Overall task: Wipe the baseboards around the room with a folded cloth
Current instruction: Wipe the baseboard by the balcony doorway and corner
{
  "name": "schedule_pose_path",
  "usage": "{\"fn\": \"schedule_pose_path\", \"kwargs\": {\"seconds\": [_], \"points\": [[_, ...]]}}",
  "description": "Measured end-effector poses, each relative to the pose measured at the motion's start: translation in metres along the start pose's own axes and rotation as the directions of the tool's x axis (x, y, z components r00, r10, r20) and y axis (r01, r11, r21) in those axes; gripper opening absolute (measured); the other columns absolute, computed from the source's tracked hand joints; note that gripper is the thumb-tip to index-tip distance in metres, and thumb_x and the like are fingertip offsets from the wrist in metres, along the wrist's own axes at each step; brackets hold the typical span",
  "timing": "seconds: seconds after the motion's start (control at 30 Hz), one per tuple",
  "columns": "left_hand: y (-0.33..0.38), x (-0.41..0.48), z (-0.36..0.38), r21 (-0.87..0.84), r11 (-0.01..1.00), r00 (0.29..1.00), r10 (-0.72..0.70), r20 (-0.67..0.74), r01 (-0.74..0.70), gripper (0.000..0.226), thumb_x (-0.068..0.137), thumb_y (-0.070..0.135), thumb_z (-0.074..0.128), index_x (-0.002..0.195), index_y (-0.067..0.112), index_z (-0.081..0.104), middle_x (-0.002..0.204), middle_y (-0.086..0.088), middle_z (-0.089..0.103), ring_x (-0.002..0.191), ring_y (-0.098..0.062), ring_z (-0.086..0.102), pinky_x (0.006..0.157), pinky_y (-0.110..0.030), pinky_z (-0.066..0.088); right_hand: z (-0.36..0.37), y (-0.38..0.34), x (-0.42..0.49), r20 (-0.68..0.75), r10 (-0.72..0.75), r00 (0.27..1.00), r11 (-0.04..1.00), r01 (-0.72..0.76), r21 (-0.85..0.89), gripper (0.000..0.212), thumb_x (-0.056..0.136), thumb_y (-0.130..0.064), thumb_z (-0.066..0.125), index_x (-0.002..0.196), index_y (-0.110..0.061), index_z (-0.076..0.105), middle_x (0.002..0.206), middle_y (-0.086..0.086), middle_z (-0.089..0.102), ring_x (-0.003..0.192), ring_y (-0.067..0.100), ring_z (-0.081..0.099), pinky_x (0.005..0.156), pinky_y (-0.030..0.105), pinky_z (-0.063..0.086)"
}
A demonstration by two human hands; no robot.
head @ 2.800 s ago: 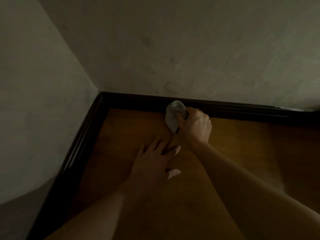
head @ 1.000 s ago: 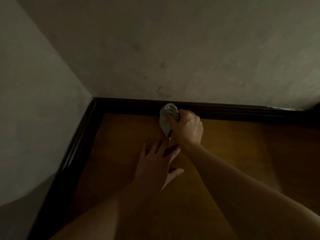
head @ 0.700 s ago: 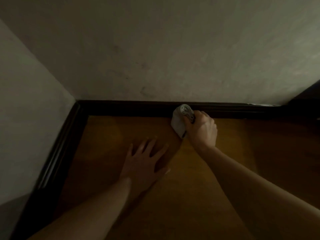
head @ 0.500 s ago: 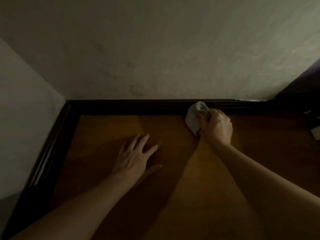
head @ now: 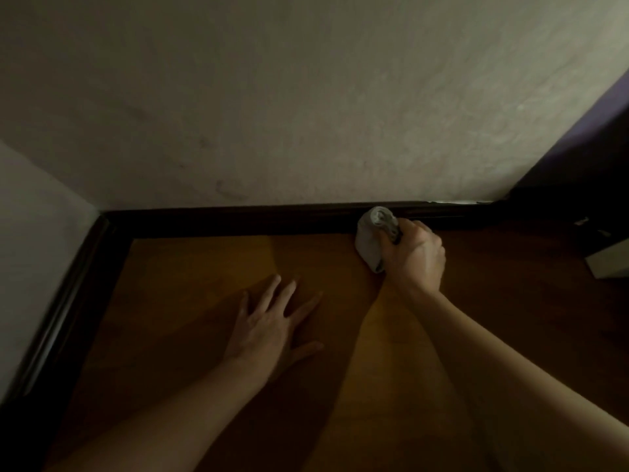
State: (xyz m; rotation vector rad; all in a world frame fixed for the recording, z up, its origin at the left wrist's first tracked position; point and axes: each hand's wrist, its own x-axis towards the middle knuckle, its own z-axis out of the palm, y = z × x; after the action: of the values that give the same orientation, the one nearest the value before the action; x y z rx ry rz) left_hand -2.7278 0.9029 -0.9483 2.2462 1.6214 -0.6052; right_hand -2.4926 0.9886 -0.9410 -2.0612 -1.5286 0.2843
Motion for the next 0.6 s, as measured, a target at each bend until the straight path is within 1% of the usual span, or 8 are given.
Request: {"fn": "schedule_pose_path", "kwargs": {"seconds": [0.03, 0.1, 0.17, 0.27, 0.33, 0.43, 0.53, 0.6], "points": [[0.0, -0.001, -0.001, 0.006, 1.0, 1.0, 0.002, -0.007, -0.002, 0.085, 0.075, 0.09, 0.008, 0.147, 0.059, -0.024, 0.164, 0.009, -0.029, 0.151, -0.023, -0.027, 0.121, -0.063, 0.003, -0.002, 0.006, 0.0, -0.022, 0.028, 0.999, 0.999, -0.027, 0.018, 0.027, 0.094, -0.041, 0.06, 0.092, -0.015, 0.067, 0.092, 0.004, 0.063, 0.084, 0.031, 0.062, 0.067, 0.037, 0.046], [0.0, -0.001, -0.001, 0.012, 1.0, 1.0, 0.01, -0.008, -0.009, 0.083, 0.078, 0.089, 0.01, 0.146, 0.059, -0.026, 0.163, 0.008, -0.031, 0.151, -0.023, -0.027, 0.121, -0.063, 0.003, -0.001, 0.008, -0.002, -0.033, 0.044, 0.998, 0.999, -0.043, 0.032, 0.028, 0.094, -0.04, 0.06, 0.091, -0.013, 0.067, 0.09, 0.004, 0.062, 0.083, 0.029, 0.062, 0.066, 0.036, 0.045], [0.0, 0.001, 0.001, 0.0, 1.0, 1.0, 0.012, -0.014, -0.012, 0.083, 0.074, 0.09, 0.006, 0.145, 0.06, -0.028, 0.163, 0.009, -0.032, 0.151, -0.023, -0.027, 0.12, -0.064, 0.002, 0.004, -0.002, -0.004, 0.006, 0.0, 1.0, 0.999, 0.0, 0.032, 0.029, 0.095, -0.041, 0.06, 0.091, -0.014, 0.066, 0.088, 0.0, 0.059, 0.08, 0.026, 0.061, 0.064, 0.033, 0.042], [0.0, 0.003, 0.0, -0.006, 1.0, 1.0, 0.013, 0.003, -0.013, 0.087, 0.066, 0.091, 0.0, 0.143, 0.062, -0.028, 0.161, 0.01, -0.035, 0.151, -0.023, -0.029, 0.12, -0.064, 0.001, 0.006, -0.009, -0.003, 0.041, -0.05, 0.998, 0.998, 0.048, 0.028, 0.028, 0.093, -0.044, 0.061, 0.093, -0.016, 0.066, 0.09, 0.001, 0.061, 0.079, 0.026, 0.061, 0.064, 0.035, 0.045], [0.0, 0.004, -0.002, 0.001, 1.0, 1.0, 0.012, 0.025, -0.012, 0.085, 0.072, 0.091, 0.006, 0.145, 0.061, -0.026, 0.163, 0.008, -0.032, 0.151, -0.024, -0.029, 0.12, -0.065, 0.002, 0.004, -0.004, -0.002, 0.023, -0.027, 0.999, 0.999, 0.026, 0.022, 0.028, 0.094, -0.043, 0.061, 0.093, -0.015, 0.067, 0.089, 0.0, 0.062, 0.079, 0.026, 0.062, 0.063, 0.034, 0.045], [-0.001, 0.004, -0.002, 0.01, 1.0, 1.0, 0.012, 0.022, -0.012, 0.082, 0.08, 0.089, 0.015, 0.145, 0.06, -0.027, 0.163, 0.007, -0.033, 0.151, -0.024, -0.029, 0.12, -0.065, 0.001, 0.004, -0.005, -0.006, -0.02, 0.015, 1.0, 0.999, -0.014, 0.035, 0.027, 0.095, -0.04, 0.061, 0.093, -0.013, 0.067, 0.089, 0.001, 0.061, 0.08, 0.025, 0.062, 0.063, 0.031, 0.04], [-0.001, 0.003, 0.0, -0.005, 1.0, 1.0, 0.009, 0.0, -0.009, 0.081, 0.078, 0.088, 0.013, 0.143, 0.062, -0.028, 0.161, 0.009, -0.035, 0.15, -0.022, -0.029, 0.12, -0.065, -0.002, 0.013, -0.022, -0.01, 0.034, -0.055, 0.998, 0.998, 0.054, 0.034, 0.028, 0.095, -0.042, 0.061, 0.096, -0.015, 0.067, 0.093, 0.002, 0.062, 0.081, 0.024, 0.061, 0.064, 0.031, 0.039], [-0.001, 0.002, -0.001, -0.026, 1.0, 1.0, 0.013, 0.003, -0.012, 0.08, 0.081, 0.087, 0.017, 0.143, 0.063, -0.027, 0.161, 0.011, -0.036, 0.15, -0.022, -0.03, 0.12, -0.064, -0.003, 0.015, -0.027, -0.008, 0.063, -0.118, 0.991, 0.993, 0.117, 0.022, 0.028, 0.094, -0.043, 0.061, 0.098, -0.016, 0.068, 0.095, 0.003, 0.063, 0.081, 0.025, 0.062, 0.063, 0.03, 0.038]]}}
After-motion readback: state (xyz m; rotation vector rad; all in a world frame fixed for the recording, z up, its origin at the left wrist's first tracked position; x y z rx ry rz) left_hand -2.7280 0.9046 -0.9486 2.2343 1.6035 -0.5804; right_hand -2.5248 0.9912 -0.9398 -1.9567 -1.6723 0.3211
